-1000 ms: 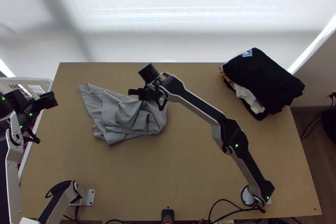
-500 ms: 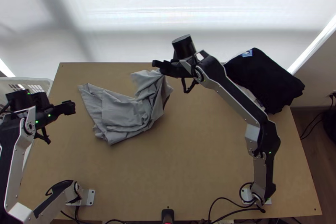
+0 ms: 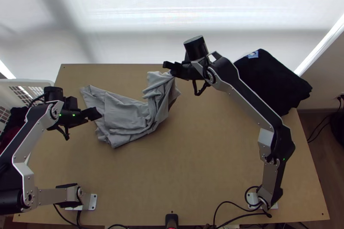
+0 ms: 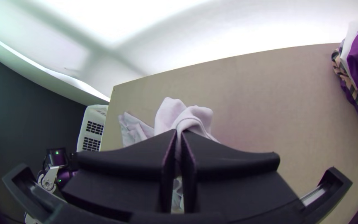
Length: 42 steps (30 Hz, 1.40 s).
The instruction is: Fold the t-shirt
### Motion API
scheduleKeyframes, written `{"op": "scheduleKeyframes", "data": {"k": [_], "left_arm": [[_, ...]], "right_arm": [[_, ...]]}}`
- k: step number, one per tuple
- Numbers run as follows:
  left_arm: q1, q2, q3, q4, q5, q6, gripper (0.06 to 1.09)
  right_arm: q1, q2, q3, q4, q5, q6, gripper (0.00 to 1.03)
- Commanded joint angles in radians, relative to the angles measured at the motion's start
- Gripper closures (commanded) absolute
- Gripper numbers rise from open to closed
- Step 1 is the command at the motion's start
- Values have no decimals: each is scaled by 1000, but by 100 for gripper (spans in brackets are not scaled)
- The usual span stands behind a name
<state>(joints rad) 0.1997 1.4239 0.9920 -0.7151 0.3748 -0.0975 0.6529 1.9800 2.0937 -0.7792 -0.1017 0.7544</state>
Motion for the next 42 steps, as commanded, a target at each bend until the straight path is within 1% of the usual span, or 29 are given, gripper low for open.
{"op": "scheduleKeyframes", "data": {"k": [1,3,11,14,22,32,33,34,37,38,40,42], "left_arm": [[-16,15,-23,-10,41,-16,16],[-42,15,-38,-7,42,-13,20],[-132,69,-67,-6,41,-21,20],[-138,107,-70,22,32,-30,20],[-141,124,-62,97,23,-51,20],[-192,141,-33,120,23,-93,20],[-201,144,-33,120,23,-94,22],[-207,145,-32,124,19,-97,37],[-209,135,-36,209,-30,-166,92],[-207,132,-33,230,-45,-180,105],[-192,130,-18,246,-50,-188,104],[-175,125,10,250,-74,-194,104]], "right_arm": [[-12,-49,-17,14,5,-1,100],[-12,-49,-20,18,5,-1,100],[-15,-46,-18,24,5,-1,100],[-16,-46,-17,28,5,0,100],[-16,-46,-20,34,5,0,100],[-6,-44,-26,49,5,0,100],[-6,-44,-26,49,5,0,100],[-6,-44,-26,51,5,2,100],[-7,-44,-23,51,5,2,100],[-9,-46,-21,52,5,2,100],[-15,-50,-23,51,5,2,100],[-29,-58,-23,52,5,-1,100]]}}
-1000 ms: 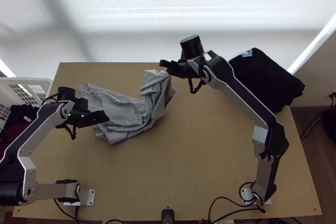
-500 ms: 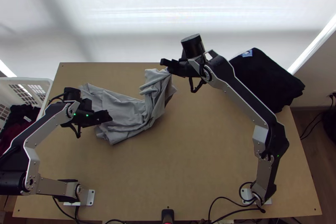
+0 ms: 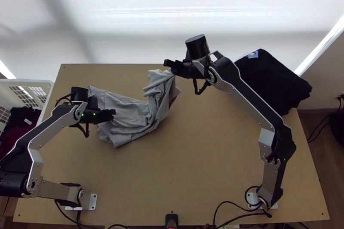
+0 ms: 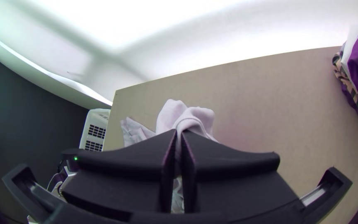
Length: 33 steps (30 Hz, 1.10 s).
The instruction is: Fold the t-shirt
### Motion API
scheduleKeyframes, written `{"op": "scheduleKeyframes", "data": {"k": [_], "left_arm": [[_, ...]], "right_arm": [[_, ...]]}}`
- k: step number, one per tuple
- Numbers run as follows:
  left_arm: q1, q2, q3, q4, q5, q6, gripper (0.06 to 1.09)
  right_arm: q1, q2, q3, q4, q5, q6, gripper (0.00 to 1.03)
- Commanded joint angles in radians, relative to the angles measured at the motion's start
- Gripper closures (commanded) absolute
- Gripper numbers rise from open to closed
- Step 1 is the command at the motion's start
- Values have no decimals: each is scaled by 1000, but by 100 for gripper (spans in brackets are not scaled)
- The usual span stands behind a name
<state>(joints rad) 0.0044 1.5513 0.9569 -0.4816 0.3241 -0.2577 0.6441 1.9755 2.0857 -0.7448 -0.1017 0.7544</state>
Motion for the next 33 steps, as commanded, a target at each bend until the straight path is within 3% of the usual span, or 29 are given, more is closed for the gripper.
{"op": "scheduleKeyframes", "data": {"k": [1,8,17,33], "left_arm": [[34,-11,63,17,-31,-35,104],[135,-106,275,-26,-59,-61,104],[215,-169,549,-115,-74,-61,105],[305,-231,933,-176,-76,-98,105]], "right_arm": [[-31,-58,-15,18,5,-1,100],[-90,-112,-15,74,20,-56,100],[-103,-191,-6,150,106,-150,100],[-106,-411,-7,456,295,-412,100]]}}
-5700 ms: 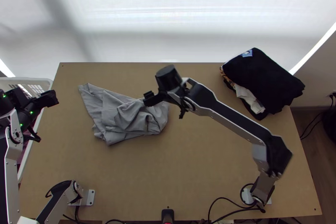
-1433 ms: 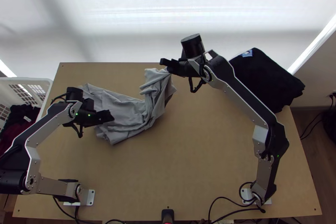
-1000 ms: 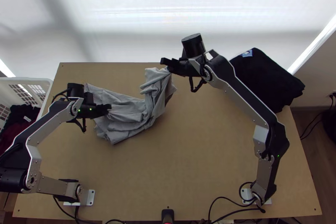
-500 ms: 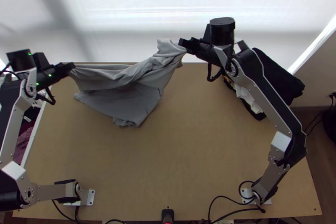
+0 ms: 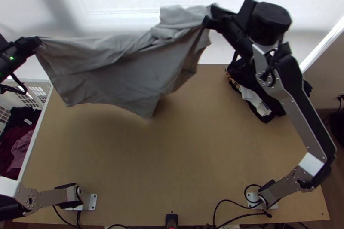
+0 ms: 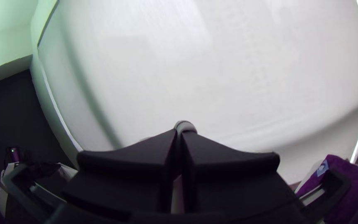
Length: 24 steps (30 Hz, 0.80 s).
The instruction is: Fold the t-shirt
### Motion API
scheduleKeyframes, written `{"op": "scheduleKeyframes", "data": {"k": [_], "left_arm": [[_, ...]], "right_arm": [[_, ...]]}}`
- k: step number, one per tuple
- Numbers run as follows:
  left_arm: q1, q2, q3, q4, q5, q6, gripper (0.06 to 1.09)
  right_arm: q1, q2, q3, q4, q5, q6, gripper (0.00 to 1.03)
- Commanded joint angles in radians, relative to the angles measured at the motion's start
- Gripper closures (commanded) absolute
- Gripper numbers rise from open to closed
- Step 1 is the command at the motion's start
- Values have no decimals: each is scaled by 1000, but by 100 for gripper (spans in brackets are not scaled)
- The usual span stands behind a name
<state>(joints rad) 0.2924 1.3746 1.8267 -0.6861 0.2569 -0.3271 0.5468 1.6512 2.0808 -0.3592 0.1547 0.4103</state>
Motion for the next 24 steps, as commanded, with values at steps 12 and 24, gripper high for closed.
{"op": "scheduleKeyframes", "data": {"k": [12,24], "left_arm": [[51,-238,66,100,-1,-76,105],[10,-548,-149,209,12,-182,105]], "right_arm": [[-24,-380,-107,181,131,-252,100],[-2,-751,-274,-14,129,-295,100]]}}
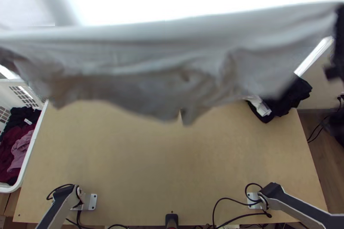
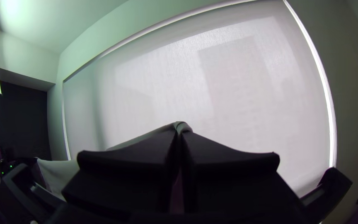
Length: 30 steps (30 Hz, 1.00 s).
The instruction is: Fold the t-shirt
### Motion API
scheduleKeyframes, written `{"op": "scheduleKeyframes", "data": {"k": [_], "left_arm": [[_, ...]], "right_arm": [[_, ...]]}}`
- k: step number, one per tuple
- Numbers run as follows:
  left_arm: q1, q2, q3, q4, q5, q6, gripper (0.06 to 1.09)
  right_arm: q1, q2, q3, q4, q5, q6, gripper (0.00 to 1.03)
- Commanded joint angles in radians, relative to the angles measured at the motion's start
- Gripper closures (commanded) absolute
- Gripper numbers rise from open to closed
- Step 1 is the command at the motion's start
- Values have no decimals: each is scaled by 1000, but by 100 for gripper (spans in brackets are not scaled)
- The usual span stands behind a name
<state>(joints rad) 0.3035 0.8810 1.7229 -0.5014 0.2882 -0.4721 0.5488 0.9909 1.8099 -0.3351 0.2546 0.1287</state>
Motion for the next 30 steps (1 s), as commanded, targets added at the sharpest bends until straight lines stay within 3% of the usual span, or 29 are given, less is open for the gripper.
{"op": "scheduleKeyframes", "data": {"k": [1,6,10,22,30], "left_arm": [[-1,-77,-62,21,-20,-46,105],[0,-154,-132,17,-20,-54,105],[-10,-162,-143,3,-20,-57,105],[-14,-123,-243,81,-18,-48,105],[-30,-43,-269,103,-17,-48,105]], "right_arm": [[-3,-117,-6,-82,28,-6,100],[-6,-202,-32,-239,29,31,100],[-9,-222,-64,-246,29,42,100],[-62,-118,-124,-62,31,60,100],[-92,0,-129,11,31,187,100]]}}
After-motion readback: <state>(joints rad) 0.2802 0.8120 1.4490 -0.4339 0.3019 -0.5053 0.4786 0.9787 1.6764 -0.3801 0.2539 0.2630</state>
